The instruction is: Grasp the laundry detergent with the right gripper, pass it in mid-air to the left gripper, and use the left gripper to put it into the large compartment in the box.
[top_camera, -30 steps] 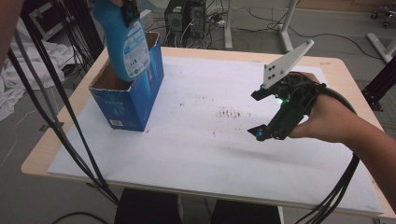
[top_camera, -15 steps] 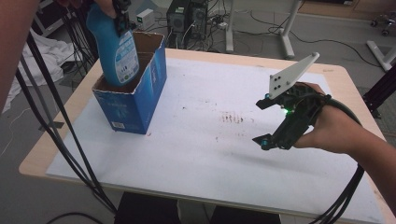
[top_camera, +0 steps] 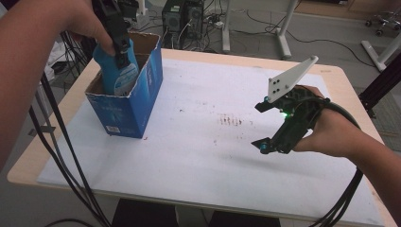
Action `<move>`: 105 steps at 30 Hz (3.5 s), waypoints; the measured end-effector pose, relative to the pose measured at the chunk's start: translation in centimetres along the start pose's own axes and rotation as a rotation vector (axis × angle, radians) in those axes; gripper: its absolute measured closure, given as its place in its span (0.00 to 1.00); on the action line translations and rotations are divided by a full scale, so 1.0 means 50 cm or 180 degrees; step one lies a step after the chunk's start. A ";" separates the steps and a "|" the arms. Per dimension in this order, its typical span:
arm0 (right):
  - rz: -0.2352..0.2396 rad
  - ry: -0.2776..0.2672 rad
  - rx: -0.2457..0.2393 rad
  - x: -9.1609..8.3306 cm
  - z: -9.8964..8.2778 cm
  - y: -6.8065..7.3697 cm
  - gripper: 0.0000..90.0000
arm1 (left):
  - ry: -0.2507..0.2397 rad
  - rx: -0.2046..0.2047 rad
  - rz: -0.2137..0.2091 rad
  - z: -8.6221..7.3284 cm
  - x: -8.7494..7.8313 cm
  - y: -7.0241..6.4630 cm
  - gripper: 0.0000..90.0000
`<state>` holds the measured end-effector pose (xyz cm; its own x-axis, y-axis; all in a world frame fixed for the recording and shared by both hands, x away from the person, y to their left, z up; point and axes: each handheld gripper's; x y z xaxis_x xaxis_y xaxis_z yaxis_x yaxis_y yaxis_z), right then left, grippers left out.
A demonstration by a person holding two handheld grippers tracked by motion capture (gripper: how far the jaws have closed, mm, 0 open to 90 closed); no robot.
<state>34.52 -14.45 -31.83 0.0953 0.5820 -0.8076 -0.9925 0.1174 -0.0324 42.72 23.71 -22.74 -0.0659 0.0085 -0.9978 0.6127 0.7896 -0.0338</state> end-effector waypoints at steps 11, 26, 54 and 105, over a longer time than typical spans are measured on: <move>0.0004 0.0061 0.0029 0.007 -0.002 0.001 0.01 | 0.0024 0.0620 -0.0065 0.005 0.091 0.012 0.42; 0.0030 0.0120 0.0018 0.027 0.004 0.000 0.01 | 0.0002 0.0970 -0.0121 0.003 0.138 0.022 0.42; 0.0036 0.0152 0.0020 0.008 0.002 -0.002 0.01 | -0.0168 0.0906 0.0085 -0.020 -0.024 -0.029 0.21; 0.0147 0.1411 -0.0177 -0.035 -0.006 -0.078 0.01 | 0.0003 0.2270 -0.0265 0.151 0.104 -0.217 0.02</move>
<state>38.22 -16.17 -30.46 0.0209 0.1833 -0.9828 -0.9987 0.0490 -0.0121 41.68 10.54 -28.01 -0.1352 -0.0335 -0.9903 0.9710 0.1943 -0.1392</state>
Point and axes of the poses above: each handheld gripper's, and its own axes: x roughly forward along the jaws, z roughly out of its top, y roughly to its left, and after that the axes turned 2 degrees about -z, right-handed
